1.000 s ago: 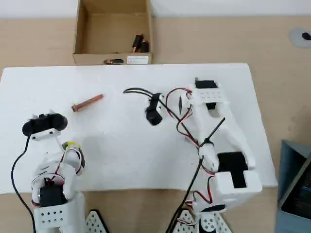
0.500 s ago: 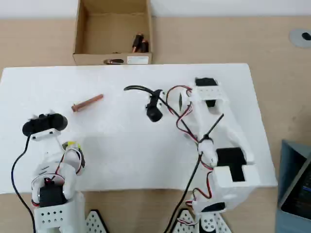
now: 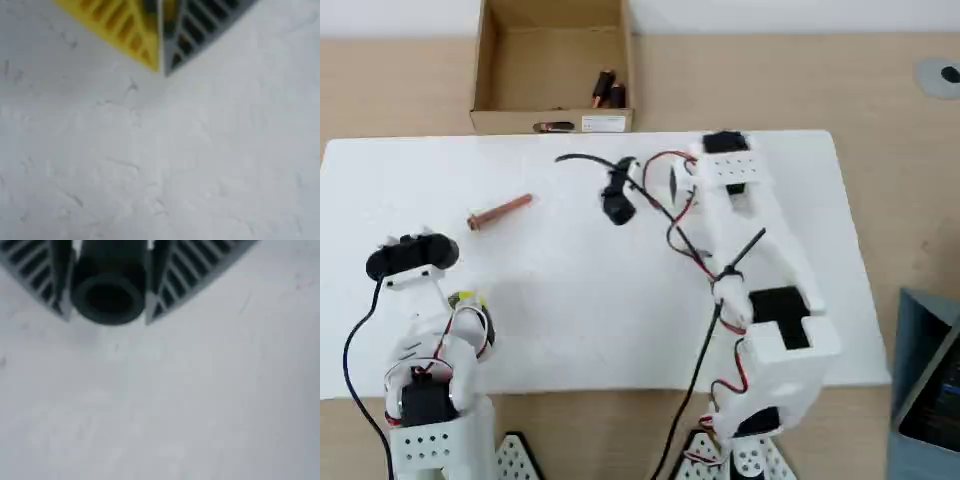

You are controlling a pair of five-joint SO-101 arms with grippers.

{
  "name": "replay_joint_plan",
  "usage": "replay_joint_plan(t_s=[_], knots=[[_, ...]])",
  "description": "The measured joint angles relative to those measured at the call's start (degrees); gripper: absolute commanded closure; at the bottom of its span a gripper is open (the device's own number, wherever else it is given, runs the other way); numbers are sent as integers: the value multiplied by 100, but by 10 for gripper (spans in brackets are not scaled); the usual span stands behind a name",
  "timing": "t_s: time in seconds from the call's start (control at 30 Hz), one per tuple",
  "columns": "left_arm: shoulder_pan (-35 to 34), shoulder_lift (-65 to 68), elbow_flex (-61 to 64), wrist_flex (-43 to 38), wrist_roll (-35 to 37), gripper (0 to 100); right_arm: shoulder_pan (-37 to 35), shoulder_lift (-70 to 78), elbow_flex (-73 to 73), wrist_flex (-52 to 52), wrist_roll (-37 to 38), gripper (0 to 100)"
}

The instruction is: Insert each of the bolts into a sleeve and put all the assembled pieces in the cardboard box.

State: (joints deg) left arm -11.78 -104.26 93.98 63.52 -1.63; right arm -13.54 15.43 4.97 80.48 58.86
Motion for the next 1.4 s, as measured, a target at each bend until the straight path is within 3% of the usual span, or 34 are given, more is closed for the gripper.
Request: replay_joint_plan(t_s=[0.2, 0.4, 1.3, 1.4], knots=[[0, 0, 0, 0, 0, 997, -264, 9, 114, -642, -79, 973], [0, 0, 0, 0, 0, 997, -290, 9, 229, -1055, -545, 778], [0, 0, 0, 0, 0, 997, 123, 554, 62, -985, -624, 779], [0, 0, 0, 0, 0, 997, 123, 712, -88, -967, -624, 822]])
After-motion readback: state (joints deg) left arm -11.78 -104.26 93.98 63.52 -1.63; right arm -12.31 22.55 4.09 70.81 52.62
